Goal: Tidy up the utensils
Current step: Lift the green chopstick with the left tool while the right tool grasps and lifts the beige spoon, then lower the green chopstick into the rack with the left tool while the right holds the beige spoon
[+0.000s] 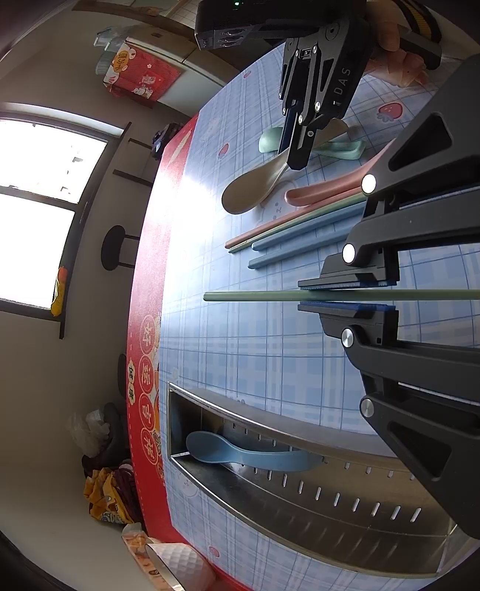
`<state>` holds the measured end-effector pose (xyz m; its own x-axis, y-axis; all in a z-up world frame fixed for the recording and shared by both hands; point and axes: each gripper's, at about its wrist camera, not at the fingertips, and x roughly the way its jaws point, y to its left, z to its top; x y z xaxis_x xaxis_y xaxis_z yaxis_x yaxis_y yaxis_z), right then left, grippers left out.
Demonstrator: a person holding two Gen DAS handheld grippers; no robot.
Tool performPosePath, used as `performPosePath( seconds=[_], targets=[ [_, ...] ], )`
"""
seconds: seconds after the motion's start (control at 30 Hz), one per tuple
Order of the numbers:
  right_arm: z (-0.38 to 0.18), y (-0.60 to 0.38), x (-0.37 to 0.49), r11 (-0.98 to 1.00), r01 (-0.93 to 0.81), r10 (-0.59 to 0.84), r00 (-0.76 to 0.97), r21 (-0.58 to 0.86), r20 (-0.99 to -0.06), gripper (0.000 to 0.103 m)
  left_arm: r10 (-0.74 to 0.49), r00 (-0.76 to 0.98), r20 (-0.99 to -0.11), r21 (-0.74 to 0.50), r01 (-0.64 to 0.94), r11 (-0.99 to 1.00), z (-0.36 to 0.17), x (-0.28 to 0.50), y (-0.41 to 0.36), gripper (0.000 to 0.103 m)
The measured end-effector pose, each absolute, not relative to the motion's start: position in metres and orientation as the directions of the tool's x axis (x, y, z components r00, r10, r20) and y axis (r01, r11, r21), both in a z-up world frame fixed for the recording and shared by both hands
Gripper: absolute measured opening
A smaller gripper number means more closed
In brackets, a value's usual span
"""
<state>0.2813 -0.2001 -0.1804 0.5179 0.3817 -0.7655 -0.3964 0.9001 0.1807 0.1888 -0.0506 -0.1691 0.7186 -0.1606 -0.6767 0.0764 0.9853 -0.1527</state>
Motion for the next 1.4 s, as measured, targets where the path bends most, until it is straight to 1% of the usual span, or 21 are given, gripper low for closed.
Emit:
performPosePath(
  seconds=[0.23, 0.37, 0.4, 0.47, 0.57, 0.63, 0.83, 1.0, 1.13, 1.17, 1.23, 1.4],
  targets=[
    [-0.183, -0.192, 0.286, 0.901, -0.408, 0.357, 0.508, 0.147, -0.784, 0.014, -0.164, 0.715, -0.680, -0.150, 0.083, 0.985, -0.170, 0.190, -0.051, 0.006],
    [-0.181, -0.182, 0.282, 0.903, -0.421, 0.317, 0.531, 0.080, -0.786, 0.013, -0.162, 0.712, -0.683, -0.143, 0.088, 0.986, -0.170, 0.190, -0.052, 0.006],
    [-0.181, -0.182, 0.281, 0.897, -0.433, 0.328, 0.528, 0.084, -0.784, 0.012, -0.162, 0.712, -0.683, -0.143, 0.087, 0.986, -0.170, 0.191, -0.052, 0.006],
    [-0.178, -0.189, 0.280, 0.898, -0.425, 0.354, 0.540, 0.116, -0.763, 0.012, -0.163, 0.713, -0.682, -0.146, 0.085, 0.986, -0.170, 0.190, -0.052, 0.006],
    [-0.171, -0.212, 0.280, 0.890, -0.397, 0.430, 0.568, 0.224, -0.702, 0.012, -0.168, 0.715, -0.678, -0.150, 0.088, 0.985, -0.170, 0.190, -0.051, 0.006],
    [-0.167, -0.220, 0.279, 0.885, -0.384, 0.453, 0.586, 0.261, -0.672, 0.012, -0.176, 0.715, -0.676, -0.154, 0.096, 0.983, -0.170, 0.190, -0.051, 0.006],
    [-0.160, -0.219, 0.276, 0.895, -0.379, 0.435, 0.618, 0.237, -0.655, 0.012, -0.175, 0.714, -0.678, -0.156, 0.093, 0.983, -0.171, 0.191, -0.050, 0.006],
    [-0.158, -0.228, 0.279, 0.891, -0.354, 0.452, 0.622, 0.284, -0.639, 0.012, -0.143, 0.713, -0.686, -0.137, 0.067, 0.988, -0.172, 0.192, -0.052, 0.006],
    [-0.153, -0.236, 0.279, 0.866, -0.345, 0.500, 0.630, 0.362, -0.594, 0.012, -0.144, 0.710, -0.690, -0.122, 0.081, 0.989, -0.168, 0.188, -0.058, 0.006],
    [-0.152, -0.237, 0.278, 0.855, -0.349, 0.517, 0.627, 0.383, -0.583, 0.012, -0.159, 0.702, -0.694, -0.140, 0.085, 0.986, -0.166, 0.188, -0.056, 0.006],
    [-0.151, -0.238, 0.278, 0.848, -0.349, 0.527, 0.628, 0.398, -0.573, 0.012, -0.225, 0.674, -0.704, -0.214, 0.100, 0.972, -0.162, 0.187, -0.051, 0.006],
    [-0.153, -0.240, 0.279, 0.850, -0.325, 0.522, 0.627, 0.414, -0.579, 0.012, -0.280, 0.672, -0.686, -0.263, 0.130, 0.956, -0.137, 0.175, -0.033, 0.006]
  ],
)
